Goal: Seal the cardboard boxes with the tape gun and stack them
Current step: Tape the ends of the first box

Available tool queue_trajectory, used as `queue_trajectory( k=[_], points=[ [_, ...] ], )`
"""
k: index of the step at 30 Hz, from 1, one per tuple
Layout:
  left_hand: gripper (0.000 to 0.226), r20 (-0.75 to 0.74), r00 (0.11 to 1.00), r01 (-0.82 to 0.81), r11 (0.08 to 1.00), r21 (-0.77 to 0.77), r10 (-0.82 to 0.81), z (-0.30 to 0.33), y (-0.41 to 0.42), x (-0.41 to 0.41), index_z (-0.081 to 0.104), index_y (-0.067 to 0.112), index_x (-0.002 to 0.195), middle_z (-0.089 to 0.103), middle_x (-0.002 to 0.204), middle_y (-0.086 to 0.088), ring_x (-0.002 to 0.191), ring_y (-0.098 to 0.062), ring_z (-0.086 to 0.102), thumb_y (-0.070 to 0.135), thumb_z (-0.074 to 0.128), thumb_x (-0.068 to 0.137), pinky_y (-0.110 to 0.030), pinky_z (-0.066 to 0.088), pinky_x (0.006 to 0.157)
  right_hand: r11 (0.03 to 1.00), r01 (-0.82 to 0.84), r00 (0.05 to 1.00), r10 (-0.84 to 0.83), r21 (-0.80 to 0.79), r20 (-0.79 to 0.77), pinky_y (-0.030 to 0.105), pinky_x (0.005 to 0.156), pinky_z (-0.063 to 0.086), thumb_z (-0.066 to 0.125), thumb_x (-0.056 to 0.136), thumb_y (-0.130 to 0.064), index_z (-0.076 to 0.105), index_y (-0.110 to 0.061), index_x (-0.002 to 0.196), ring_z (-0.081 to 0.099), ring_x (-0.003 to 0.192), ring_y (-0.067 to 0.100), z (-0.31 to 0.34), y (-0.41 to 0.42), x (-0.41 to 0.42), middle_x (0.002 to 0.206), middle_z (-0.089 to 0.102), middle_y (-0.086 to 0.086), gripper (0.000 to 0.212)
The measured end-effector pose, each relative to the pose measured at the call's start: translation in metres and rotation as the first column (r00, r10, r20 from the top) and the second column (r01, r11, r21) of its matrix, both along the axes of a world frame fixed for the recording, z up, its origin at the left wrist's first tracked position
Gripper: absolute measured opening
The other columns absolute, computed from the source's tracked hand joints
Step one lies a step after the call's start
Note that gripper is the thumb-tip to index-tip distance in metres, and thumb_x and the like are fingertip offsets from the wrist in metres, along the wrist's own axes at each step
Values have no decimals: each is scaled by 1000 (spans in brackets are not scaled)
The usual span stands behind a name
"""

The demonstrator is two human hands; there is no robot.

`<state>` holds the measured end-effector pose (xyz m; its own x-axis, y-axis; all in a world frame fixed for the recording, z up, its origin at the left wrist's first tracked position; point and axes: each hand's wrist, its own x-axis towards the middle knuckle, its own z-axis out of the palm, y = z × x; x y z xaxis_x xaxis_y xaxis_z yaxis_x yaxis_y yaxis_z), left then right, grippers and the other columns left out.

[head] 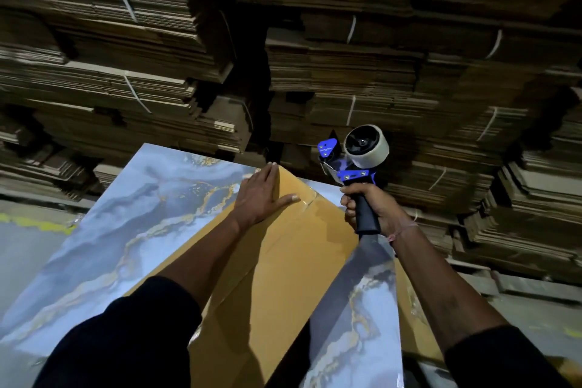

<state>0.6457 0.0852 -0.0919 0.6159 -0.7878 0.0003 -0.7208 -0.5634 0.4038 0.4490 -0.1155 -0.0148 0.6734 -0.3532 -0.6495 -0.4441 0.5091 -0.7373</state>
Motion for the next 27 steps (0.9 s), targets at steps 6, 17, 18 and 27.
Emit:
queue_trajectory(
  k=[6, 17, 18, 27],
  points=[
    [74, -287, 956, -78, 995, -69, 55, 8, -13, 35, 40, 20, 156, 54, 152, -11, 137, -33, 52, 62, 56, 98, -43, 45, 107, 997, 4, 1000, -2, 81, -23, 24, 45, 40, 63, 92, -19, 59, -12, 68, 44, 49, 14, -1, 0, 43, 58, 51, -1, 26],
    [77, -685, 727, -166, 958, -233, -41, 14, -49, 68, 49, 13, 151, 63, 141, -6, 127, -17, 61, 39, 79, 85, -38, 48, 111, 996, -23, 999, 27, 92, -40, 28, 47, 36, 63, 89, -18, 63, -10, 68, 44, 51, 17, -23, -4, 89, 61, 48, 1, 22],
    [77, -709, 701, -157, 954, -254, -73, 12, -54, 69, 46, 10, 153, 60, 144, -7, 128, -16, 59, 30, 80, 87, -38, 47, 113, 995, -25, 999, 28, 92, -35, 28, 47, 36, 63, 89, -18, 63, -10, 68, 44, 51, 17, -24, -3, 91, 61, 48, 1, 22],
    [52, -781, 598, -225, 899, -377, -178, 8, -74, 76, 58, 1, 141, 69, 132, -14, 124, -23, 65, 1, 73, 92, -44, 51, 109, 996, 30, 998, -25, 81, -53, 25, 43, 39, 58, 92, -16, 63, -9, 61, 46, 46, 15, -18, 6, 105, 56, 50, 2, 33]
  ],
)
